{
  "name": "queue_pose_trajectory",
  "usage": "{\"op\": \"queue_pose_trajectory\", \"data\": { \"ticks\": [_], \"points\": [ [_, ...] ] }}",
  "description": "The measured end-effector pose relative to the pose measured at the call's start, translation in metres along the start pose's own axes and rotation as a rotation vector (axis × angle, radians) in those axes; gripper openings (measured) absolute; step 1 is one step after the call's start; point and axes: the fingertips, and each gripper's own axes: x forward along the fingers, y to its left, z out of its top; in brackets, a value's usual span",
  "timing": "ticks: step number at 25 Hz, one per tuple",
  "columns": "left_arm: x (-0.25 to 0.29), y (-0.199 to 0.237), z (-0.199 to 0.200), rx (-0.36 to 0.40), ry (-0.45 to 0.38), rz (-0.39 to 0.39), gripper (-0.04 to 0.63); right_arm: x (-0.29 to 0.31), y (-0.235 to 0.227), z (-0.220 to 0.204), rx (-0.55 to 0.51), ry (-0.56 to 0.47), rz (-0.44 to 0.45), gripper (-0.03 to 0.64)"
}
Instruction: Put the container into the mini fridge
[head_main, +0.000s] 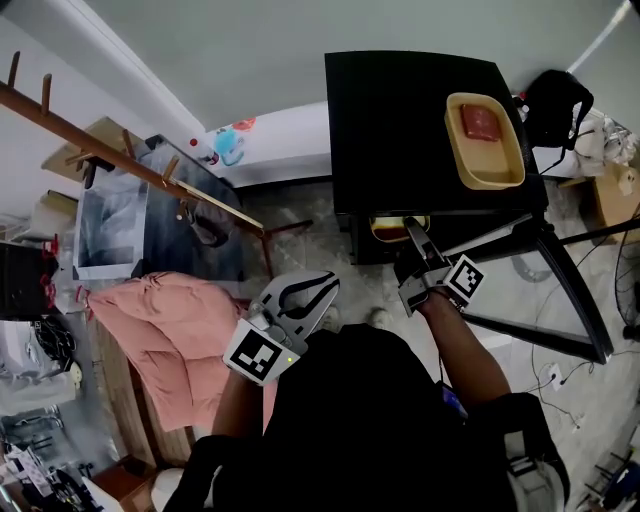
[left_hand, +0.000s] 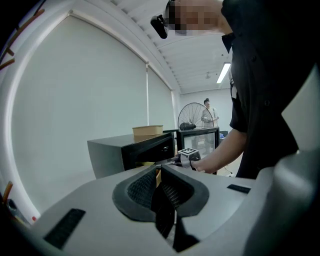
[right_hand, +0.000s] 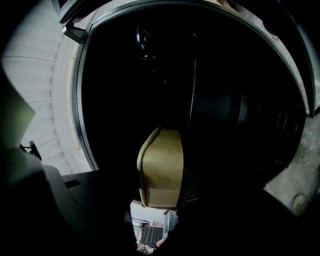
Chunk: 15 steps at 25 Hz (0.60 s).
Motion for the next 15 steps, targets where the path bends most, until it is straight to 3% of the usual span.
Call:
{"op": "queue_pose_trajectory", "data": {
  "ticks": [11,15],
  "points": [
    [-0.008,-0.001,-0.006,-0.009,0.008,0.001,0.043,0.011,-0.002,-0.001,0.002,-0.022,0.008,0.227],
    [-0.012,-0.001,-0.01,-0.023,0.014,-0.002,0.043,0.008,-0.003,-0.009,-0.035,0.013,-0.001,0.288]
  ]
}}
